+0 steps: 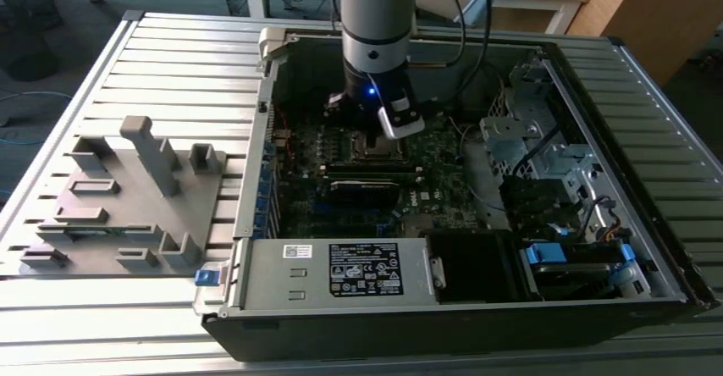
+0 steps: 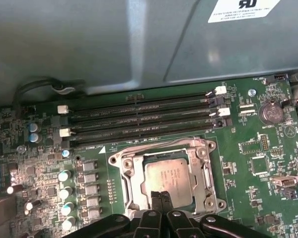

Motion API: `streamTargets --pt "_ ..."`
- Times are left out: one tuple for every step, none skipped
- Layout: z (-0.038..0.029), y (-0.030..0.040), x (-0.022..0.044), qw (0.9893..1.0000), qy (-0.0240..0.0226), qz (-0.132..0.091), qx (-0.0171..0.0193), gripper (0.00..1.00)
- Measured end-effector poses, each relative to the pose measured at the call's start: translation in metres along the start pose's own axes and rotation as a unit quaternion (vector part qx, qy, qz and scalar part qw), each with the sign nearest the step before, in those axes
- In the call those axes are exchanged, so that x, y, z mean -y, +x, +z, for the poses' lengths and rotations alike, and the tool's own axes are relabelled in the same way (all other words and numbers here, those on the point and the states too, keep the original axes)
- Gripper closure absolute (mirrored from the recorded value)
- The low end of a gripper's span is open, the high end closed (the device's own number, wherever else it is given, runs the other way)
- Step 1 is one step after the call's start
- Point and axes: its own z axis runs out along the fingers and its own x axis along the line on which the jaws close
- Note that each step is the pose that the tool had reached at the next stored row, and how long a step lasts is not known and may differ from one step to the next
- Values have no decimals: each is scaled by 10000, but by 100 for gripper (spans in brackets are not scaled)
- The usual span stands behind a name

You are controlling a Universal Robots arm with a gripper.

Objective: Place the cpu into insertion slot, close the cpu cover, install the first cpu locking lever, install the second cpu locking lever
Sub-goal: 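Install the second cpu locking lever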

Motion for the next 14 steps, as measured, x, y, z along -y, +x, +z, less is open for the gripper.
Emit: streamTargets --pt "3 -1 -16 10000 24 -2 3 90" --pt "6 -3 -31 10000 47 -4 6 90" --pt "8 -5 -43 10000 66 -5 9 90" --pt "11 -8 -52 10000 80 -6 10 90" --pt "12 -13 -58 10000 90 -8 11 90" --pt "14 -19 -63 10000 97 -8 12 90" --pt "16 -28 -68 9999 103 -8 11 90" --pt "17 -40 -73 9999 108 -8 11 90" --pt "19 -51 -78 9999 114 -8 10 90" --pt "22 -64 -83 9999 122 -9 9 90" --pt "24 -76 -89 9999 129 -9 8 90" --pt "26 -87 -94 9999 136 -10 7 90" --pt "28 -99 -100 9999 143 -10 6 90" --pt "30 -108 -105 9999 150 -10 6 90"
